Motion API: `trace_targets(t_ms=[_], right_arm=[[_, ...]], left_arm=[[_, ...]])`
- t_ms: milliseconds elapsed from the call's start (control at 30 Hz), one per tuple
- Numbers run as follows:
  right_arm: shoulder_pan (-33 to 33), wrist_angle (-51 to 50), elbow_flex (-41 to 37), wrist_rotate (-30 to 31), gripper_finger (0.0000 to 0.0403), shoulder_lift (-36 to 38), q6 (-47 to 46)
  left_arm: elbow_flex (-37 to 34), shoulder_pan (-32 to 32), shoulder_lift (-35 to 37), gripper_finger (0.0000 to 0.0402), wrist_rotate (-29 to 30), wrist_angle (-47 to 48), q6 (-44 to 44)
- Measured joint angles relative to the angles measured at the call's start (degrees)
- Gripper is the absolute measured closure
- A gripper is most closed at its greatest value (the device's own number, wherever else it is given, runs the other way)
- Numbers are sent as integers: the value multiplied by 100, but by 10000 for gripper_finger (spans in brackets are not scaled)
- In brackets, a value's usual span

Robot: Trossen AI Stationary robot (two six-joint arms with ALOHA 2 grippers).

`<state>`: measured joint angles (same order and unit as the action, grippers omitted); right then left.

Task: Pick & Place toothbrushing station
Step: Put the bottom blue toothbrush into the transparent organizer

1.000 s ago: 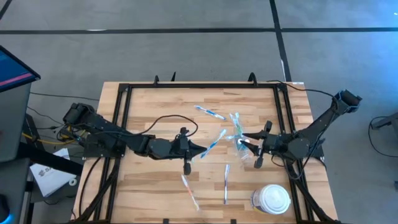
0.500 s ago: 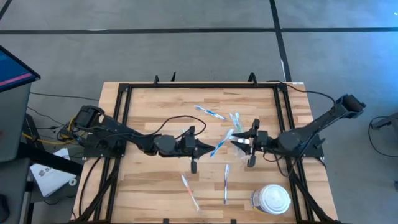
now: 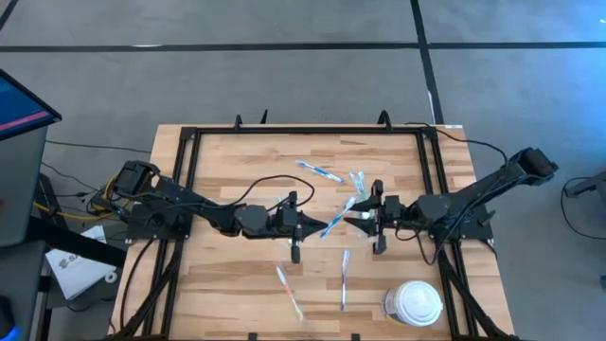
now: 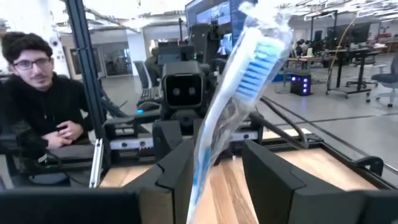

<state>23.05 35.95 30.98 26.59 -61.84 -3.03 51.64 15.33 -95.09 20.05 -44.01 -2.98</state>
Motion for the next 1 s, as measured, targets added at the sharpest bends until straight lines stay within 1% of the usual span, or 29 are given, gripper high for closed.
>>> trace_targets(t_ms=[33,167,200,333,500,767,867,967,1000], right_arm=[[-32,66,0,-39,273,-86,0],[-221,538,-2,-583,266,-364,0],[-265,625,-2,-639,265,-419,0],[-375,651,-2,-691,266,-368,0],[-310,654,-2,-725,279,-206,3],[-316,637,-2,-731,322,-206,2],[-319,631,-2,-728,348,-206,33],[-321,631,-2,-728,386,-206,167],[-319,629,-2,-728,392,-206,205]], left_arm=[[0,0,0,401,1,0,16],[0,0,0,401,33,-20,122],[0,0,0,401,63,-18,124],[0,0,0,401,94,-9,174],[0,0,0,401,94,2,216],[0,0,0,401,155,14,218],[0,0,0,401,155,22,218],[0,0,0,401,169,29,216],[0,0,0,401,157,34,216]])
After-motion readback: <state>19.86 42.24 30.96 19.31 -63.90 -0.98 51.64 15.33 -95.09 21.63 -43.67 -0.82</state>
